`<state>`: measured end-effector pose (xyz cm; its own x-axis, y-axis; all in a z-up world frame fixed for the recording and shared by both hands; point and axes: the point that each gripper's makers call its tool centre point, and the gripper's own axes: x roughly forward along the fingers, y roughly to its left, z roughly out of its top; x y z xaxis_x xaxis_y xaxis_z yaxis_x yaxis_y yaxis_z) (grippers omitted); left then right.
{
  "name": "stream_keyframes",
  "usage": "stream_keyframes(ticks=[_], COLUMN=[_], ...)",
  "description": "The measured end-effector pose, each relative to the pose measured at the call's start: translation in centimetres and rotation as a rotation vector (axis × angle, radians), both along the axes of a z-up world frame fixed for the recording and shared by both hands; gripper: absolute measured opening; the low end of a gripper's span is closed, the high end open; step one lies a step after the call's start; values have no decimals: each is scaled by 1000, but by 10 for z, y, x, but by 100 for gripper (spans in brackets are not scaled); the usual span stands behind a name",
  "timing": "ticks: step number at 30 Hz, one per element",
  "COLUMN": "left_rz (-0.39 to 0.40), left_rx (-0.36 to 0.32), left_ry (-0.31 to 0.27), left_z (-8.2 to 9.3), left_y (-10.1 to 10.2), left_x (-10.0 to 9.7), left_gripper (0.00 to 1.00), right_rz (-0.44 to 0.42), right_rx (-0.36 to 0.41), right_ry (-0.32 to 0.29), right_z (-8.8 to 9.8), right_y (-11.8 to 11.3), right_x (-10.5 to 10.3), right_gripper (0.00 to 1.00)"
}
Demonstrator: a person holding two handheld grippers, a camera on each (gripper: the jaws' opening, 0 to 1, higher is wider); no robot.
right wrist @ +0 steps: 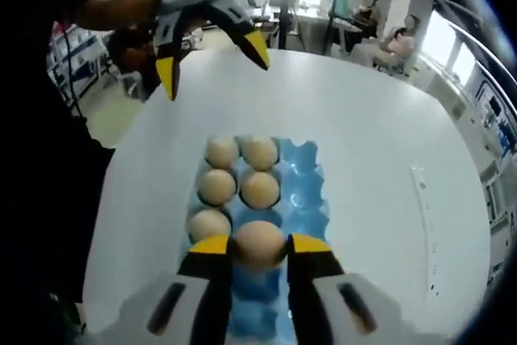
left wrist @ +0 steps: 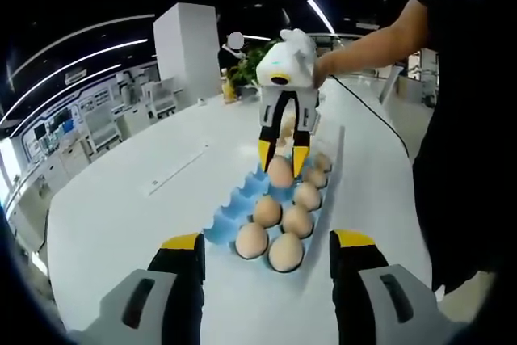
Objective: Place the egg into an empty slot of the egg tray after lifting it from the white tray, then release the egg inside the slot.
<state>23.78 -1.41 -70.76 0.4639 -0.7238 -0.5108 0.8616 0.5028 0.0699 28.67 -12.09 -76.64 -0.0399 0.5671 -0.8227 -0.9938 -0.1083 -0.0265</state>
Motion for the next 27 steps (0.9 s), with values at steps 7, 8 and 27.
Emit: stream_keyframes(ticks=[7, 8, 27], left_rz=[5, 5, 2], left_rx=[1, 0, 9], left_ry=[4, 4, 10], left_z=[-1, -1, -3], left_y=[3, 3, 2], left_x=[0, -1, -2], left_gripper=[63, 63, 63], right_rz=[9, 12, -9], right_rx=[-11, -14, -19], right_ry=[17, 14, 72], right_z=[-9, -11, -22], right_y=[8, 8, 12], right_x=[-1, -1, 2], right_gripper=[25, 25, 25])
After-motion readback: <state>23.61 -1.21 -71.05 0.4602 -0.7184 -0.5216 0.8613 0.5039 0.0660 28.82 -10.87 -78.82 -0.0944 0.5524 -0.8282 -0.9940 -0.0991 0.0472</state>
